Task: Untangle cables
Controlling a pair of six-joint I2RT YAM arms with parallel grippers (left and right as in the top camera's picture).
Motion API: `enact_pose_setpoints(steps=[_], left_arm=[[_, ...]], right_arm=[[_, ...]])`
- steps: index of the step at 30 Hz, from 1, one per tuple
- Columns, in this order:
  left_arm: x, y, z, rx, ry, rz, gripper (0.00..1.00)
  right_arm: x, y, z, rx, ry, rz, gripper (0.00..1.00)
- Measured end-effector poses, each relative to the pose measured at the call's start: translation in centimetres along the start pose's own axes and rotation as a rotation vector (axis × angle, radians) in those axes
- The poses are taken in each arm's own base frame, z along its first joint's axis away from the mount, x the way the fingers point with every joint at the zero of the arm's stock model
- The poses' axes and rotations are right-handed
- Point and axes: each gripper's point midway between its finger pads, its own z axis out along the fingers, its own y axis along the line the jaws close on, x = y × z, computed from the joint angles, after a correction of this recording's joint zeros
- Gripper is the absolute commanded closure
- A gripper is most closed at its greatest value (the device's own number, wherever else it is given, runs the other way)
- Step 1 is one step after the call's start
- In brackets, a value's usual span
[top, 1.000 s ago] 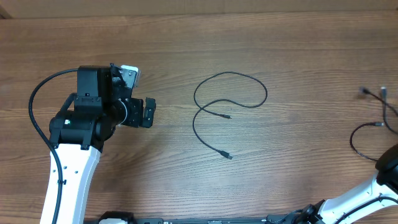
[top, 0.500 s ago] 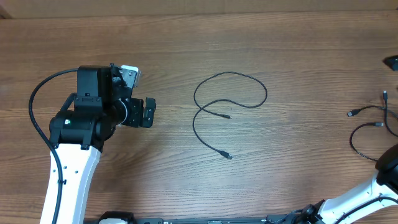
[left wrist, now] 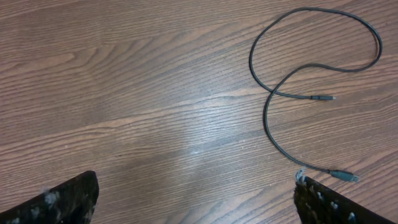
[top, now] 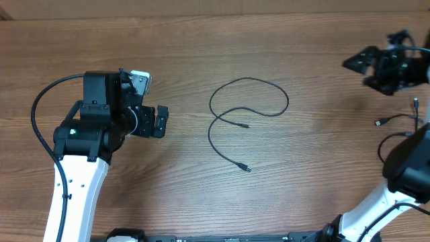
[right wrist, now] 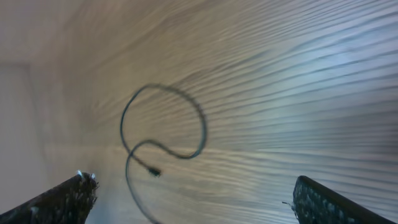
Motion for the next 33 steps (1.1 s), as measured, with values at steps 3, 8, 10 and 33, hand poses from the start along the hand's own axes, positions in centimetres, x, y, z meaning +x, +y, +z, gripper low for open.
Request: enact_pose_setpoints(steps=[3, 8, 10, 33], left_arm=[[0.0, 0.0, 0.0, 0.0, 0.0, 0.0, 0.0], [0.0, 0.0, 0.0, 0.0, 0.0, 0.0, 0.0], [0.0, 0.0, 0.0, 0.0, 0.0, 0.0, 0.0], [0.0, 0.0, 0.1, 0.0, 0.002, 0.0, 0.0]], right_arm=[[0.9, 2.2, 2.2, 0.024, 0.058, -0.031, 0.0], [2.1, 3.3, 5.2, 0.1, 0.114, 0.014, 0.0], [2.7, 3.4, 6.7, 0.111, 0.126, 0.034, 0.0], [11.3, 1.9, 18.1, 0.243, 0.234, 0.205, 0.0]])
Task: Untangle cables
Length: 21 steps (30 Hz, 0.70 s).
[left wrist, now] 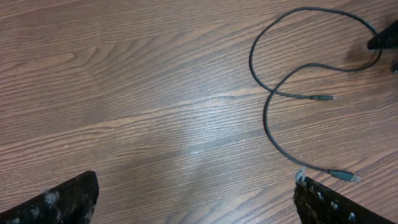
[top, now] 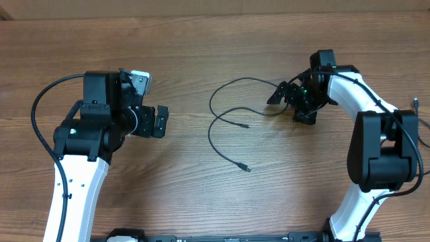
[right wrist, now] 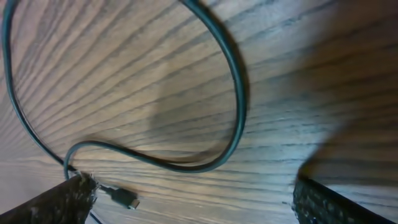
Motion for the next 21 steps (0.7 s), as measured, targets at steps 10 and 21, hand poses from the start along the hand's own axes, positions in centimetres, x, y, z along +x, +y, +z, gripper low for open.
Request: enact_pose_setpoints(steps=[10, 21], left_arm=[[0.0, 0.0, 0.0, 0.0, 0.0, 0.0, 0.0], [0.0, 0.0, 0.0, 0.0, 0.0, 0.0, 0.01]], right_arm=[[-1.1, 0.5, 0.3, -0.035, -0.055, -0.013, 0.0], [-2.6, 3.1, 1.2, -0.174, -0.195, -0.036, 0.0]])
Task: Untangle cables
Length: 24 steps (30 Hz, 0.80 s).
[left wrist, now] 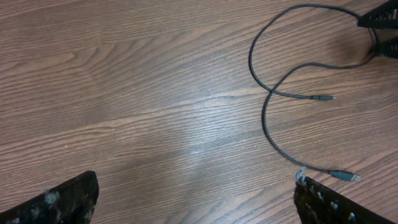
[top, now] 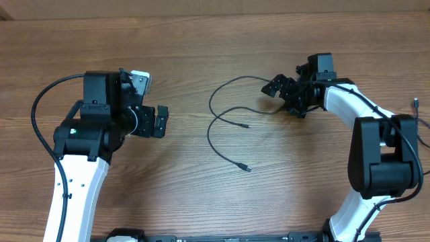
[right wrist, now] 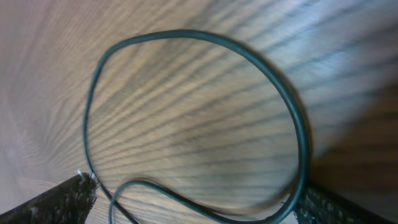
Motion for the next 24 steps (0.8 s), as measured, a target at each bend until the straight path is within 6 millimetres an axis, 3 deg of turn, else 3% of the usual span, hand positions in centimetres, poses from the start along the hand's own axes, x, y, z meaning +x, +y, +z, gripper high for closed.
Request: enact_pose_setpoints(steps=[7, 9, 11, 13, 15, 24], left_arm=[[0.0, 0.0, 0.0, 0.0, 0.0, 0.0, 0.0], [0.0, 0.0, 0.0, 0.0, 0.0, 0.0, 0.0], [0.0, 0.0, 0.0, 0.0, 0.0, 0.0, 0.01], [0.0, 0.0, 0.0, 0.0, 0.0, 0.0, 0.01], [0.0, 0.0, 0.0, 0.0, 0.0, 0.0, 0.0], [0.0, 0.0, 0.0, 0.0, 0.0, 0.0, 0.0]], right_arm=[[0.1, 2.0, 1.1, -0.068, -0.04, -0.046, 0.01], [0.2, 2.6, 1.4, -0.082, -0.049, -0.067, 0.11], [0.3, 2.8, 1.7, -0.085, -0.053, -0.067, 0.34], [0.6, 2.6, 2.1, -0.082, -0.049, -0.068, 0.79], [0.9, 2.1, 2.5, -0.071, -0.042, -0.066, 0.96], [0.9, 1.6, 3.0, -0.057, -0.032, -0.054, 0.96]])
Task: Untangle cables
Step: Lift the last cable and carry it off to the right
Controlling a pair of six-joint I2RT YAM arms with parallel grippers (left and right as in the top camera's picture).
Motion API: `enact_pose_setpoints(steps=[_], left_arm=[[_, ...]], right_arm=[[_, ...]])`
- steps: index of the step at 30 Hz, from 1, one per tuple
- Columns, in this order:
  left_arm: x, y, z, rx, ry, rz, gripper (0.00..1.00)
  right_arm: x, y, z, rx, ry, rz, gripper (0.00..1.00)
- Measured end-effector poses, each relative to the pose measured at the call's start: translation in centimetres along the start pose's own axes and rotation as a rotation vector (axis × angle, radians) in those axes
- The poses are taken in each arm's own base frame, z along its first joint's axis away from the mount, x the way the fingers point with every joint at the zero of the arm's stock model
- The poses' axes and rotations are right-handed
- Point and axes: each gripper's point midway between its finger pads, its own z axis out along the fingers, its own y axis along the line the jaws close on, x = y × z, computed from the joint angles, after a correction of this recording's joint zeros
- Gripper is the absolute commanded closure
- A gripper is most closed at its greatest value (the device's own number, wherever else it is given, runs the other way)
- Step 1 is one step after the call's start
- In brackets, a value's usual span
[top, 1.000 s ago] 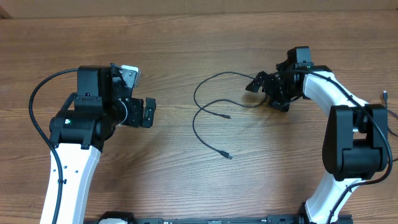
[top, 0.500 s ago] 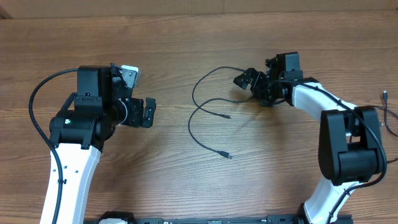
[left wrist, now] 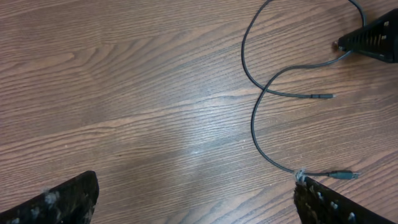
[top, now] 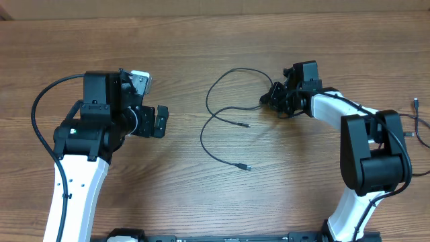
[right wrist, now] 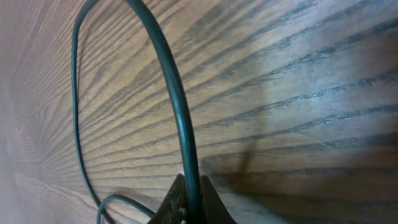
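Observation:
A thin black cable (top: 207, 102) lies mid-table in a loop that crosses itself, with both plug ends free below. My right gripper (top: 267, 100) is at the loop's right side, shut on the cable. In the right wrist view the cable (right wrist: 173, 93) runs straight down into the shut gripper (right wrist: 189, 198). My left gripper (top: 161, 121) is open to the left of the cable, holding nothing. In the left wrist view the cable (left wrist: 252, 127) lies ahead of the open left gripper (left wrist: 196, 205), and the right fingers (left wrist: 372, 42) show at the top right.
More thin cables (top: 416, 119) lie at the table's far right edge, beside the right arm's base. The left arm's own black lead (top: 40, 101) arcs over the left of the table.
My right gripper was open around the right side of the loop; now it is shut on the cable. It sits further left, and the loop is narrower and shifted left. The left arm is unchanged.
My right gripper began at the far right back of the table, away from the cable. It then stood open at the right side of the loop, and stayed open there. Now it is shut on the cable. The left gripper stayed open and still.

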Motion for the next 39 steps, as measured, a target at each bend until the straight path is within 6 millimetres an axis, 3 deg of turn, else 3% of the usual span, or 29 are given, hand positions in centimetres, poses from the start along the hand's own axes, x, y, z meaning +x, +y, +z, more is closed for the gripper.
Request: enact_pose_setpoints(steps=[5, 9, 10, 11, 13, 14, 21, 22, 25, 28, 29, 31, 39], left_arm=[[0.0, 0.0, 0.0, 0.0, 0.0, 0.0, 0.01], [0.0, 0.0, 0.0, 0.0, 0.0, 0.0, 0.0], [0.0, 0.0, 0.0, 0.0, 0.0, 0.0, 0.01], [0.0, 0.0, 0.0, 0.0, 0.0, 0.0, 0.01], [0.0, 0.0, 0.0, 0.0, 0.0, 0.0, 0.0], [0.0, 0.0, 0.0, 0.0, 0.0, 0.0, 0.0], [0.0, 0.0, 0.0, 0.0, 0.001, 0.0, 0.0], [0.0, 0.0, 0.0, 0.0, 0.0, 0.0, 0.0], [0.0, 0.0, 0.0, 0.0, 0.0, 0.0, 0.0], [0.0, 0.0, 0.0, 0.0, 0.0, 0.0, 0.0], [0.0, 0.0, 0.0, 0.0, 0.0, 0.0, 0.0], [0.0, 0.0, 0.0, 0.0, 0.0, 0.0, 0.0], [0.0, 0.0, 0.0, 0.0, 0.0, 0.0, 0.0]], right_arm=[[-1.3, 1.7, -1.4, 0.004, -0.007, -0.033, 0.96], [-3.0, 4.2, -5.0, 0.032, -0.056, -0.095, 0.96], [-3.7, 5.2, -6.4, 0.045, -0.074, -0.114, 0.96], [-5.6, 7.6, -9.4, 0.051, -0.15, -0.168, 0.96], [-6.4, 8.9, -12.1, 0.093, -0.174, -0.179, 0.96], [-8.1, 10.8, -14.8, 0.111, -0.239, -0.208, 0.96], [-12.7, 17.6, -24.9, 0.107, -0.502, -0.301, 0.96], [-13.7, 19.2, -27.5, 0.093, -0.583, -0.319, 0.96], [-15.5, 20.9, -32.3, 0.098, -0.736, -0.326, 0.96], [-17.0, 21.1, -36.3, 0.124, -0.867, -0.306, 0.96], [-17.9, 20.9, -38.5, 0.139, -0.941, -0.29, 0.96], [-19.0, 19.9, -40.8, 0.17, -1.014, -0.263, 0.96], [-21.9, 13.3, -46.3, 0.301, -1.134, -0.153, 0.96]])
